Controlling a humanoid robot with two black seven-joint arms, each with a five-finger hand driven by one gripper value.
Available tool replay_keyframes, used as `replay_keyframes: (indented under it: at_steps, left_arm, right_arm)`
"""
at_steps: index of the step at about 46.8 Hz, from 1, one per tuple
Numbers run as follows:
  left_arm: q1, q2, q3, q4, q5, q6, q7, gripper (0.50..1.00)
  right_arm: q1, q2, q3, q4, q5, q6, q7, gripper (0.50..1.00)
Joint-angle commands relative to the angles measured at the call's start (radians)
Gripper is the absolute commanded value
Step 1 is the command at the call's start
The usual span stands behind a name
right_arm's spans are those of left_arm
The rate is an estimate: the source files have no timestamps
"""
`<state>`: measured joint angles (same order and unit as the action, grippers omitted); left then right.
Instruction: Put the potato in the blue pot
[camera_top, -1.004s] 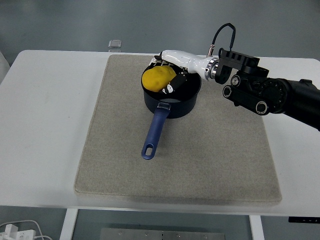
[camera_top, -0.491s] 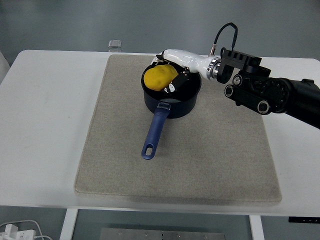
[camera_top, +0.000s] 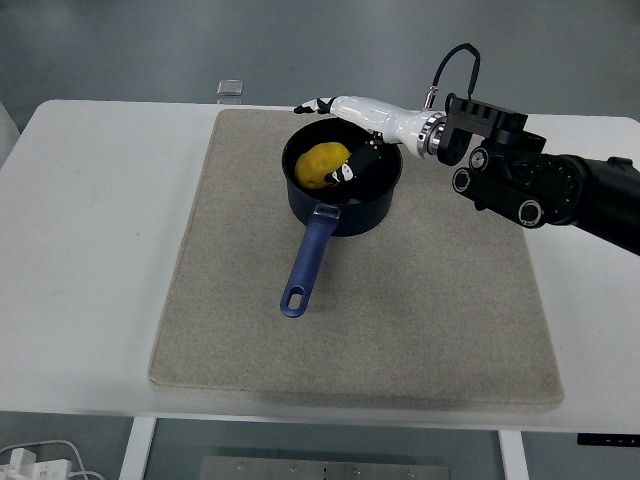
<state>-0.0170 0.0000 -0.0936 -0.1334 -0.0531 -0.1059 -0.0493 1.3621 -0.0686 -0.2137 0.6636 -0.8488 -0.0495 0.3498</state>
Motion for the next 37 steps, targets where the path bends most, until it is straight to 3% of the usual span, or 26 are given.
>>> replay_keyframes:
  at_steps: [1,15,26,37]
  left_arm:
    - [0.000,0.000,0.000,0.000,-0.001,0.000,0.000,1.000]
    - [0.000,0.000,0.000,0.000,0.001,0.000,0.000,1.000]
    - [0.000,0.000,0.000,0.000,0.001,0.000,-0.001,1.000]
    - [0.000,0.000,0.000,0.000,0.001,0.000,0.000,1.000]
  right_arm:
    - [0.000,-0.008,0.007,-0.001,0.002,-0.006,0.000,0.932]
    - [-0.003,-0.086,0.139,-0.009,0.246,0.005,-0.003,0.932]
    - [-0.066,-0.154,0.180,-0.065,0.695,0.007,-0.086,0.932]
    - [-0.143,-0.157,0.255,-0.174,0.904,0.007,-0.153,0.934]
